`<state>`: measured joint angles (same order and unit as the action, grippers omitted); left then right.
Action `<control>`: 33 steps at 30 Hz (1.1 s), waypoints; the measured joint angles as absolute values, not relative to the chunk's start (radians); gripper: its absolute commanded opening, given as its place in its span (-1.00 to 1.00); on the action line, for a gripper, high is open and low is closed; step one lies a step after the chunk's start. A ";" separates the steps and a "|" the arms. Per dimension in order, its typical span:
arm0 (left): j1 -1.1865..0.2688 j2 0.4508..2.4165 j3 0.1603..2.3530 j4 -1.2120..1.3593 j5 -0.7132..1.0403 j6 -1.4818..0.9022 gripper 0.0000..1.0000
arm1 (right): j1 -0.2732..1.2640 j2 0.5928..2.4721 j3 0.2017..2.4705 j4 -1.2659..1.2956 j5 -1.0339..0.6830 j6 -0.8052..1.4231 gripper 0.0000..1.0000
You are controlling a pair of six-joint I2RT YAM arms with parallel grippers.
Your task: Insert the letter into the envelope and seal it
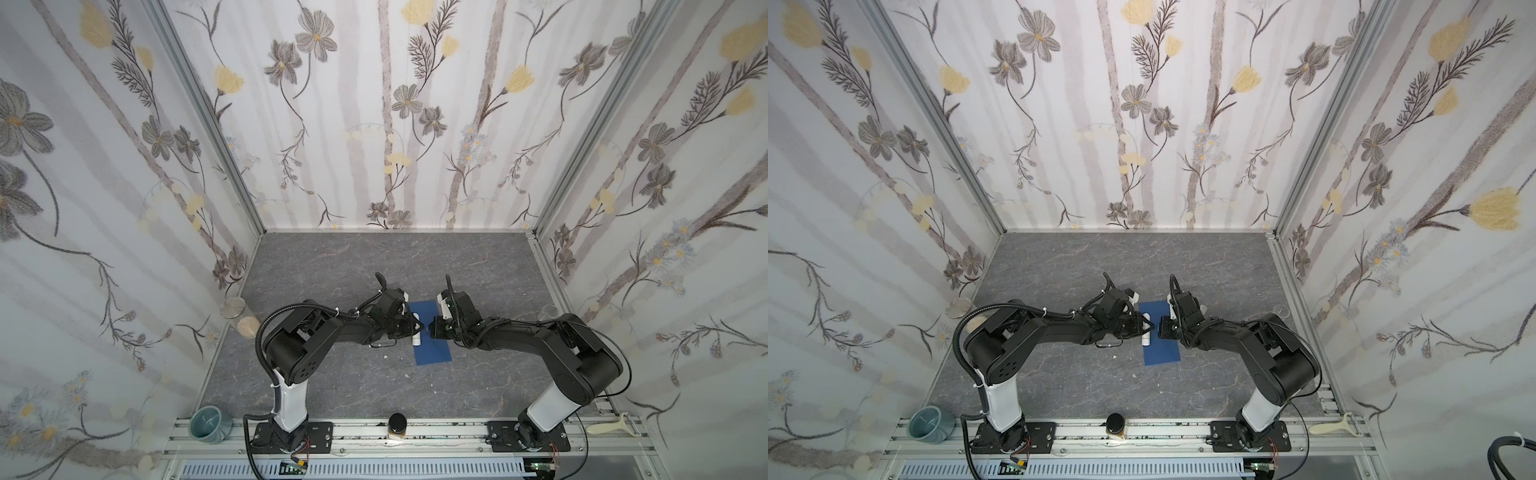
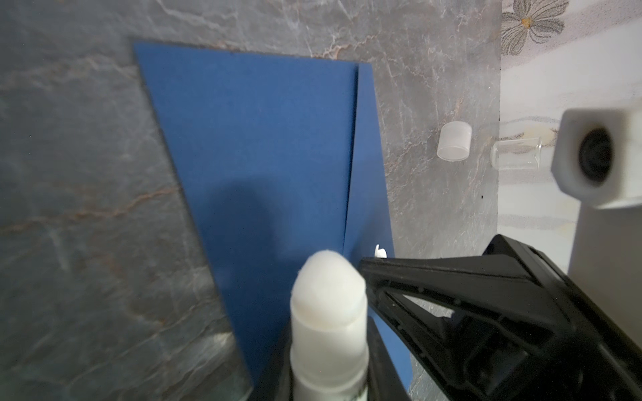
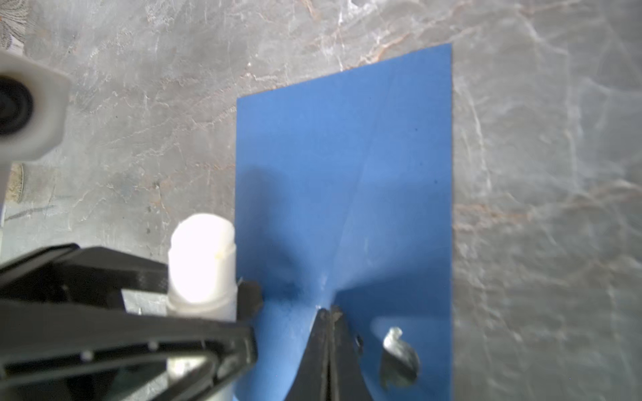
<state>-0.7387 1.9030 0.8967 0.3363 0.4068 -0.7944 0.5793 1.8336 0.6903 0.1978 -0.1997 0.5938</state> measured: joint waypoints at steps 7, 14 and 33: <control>-0.739 1.909 0.897 0.344 0.408 -0.813 -1.00 | 0.574 1.834 0.693 0.204 -0.205 0.595 -1.00; -0.739 1.919 0.905 0.348 0.412 -0.817 -1.00 | 0.528 1.749 0.641 0.130 -0.210 0.601 -1.00; -0.739 1.944 0.925 0.370 0.420 -0.838 -1.00 | 0.531 1.782 0.662 0.126 -0.269 0.593 -1.00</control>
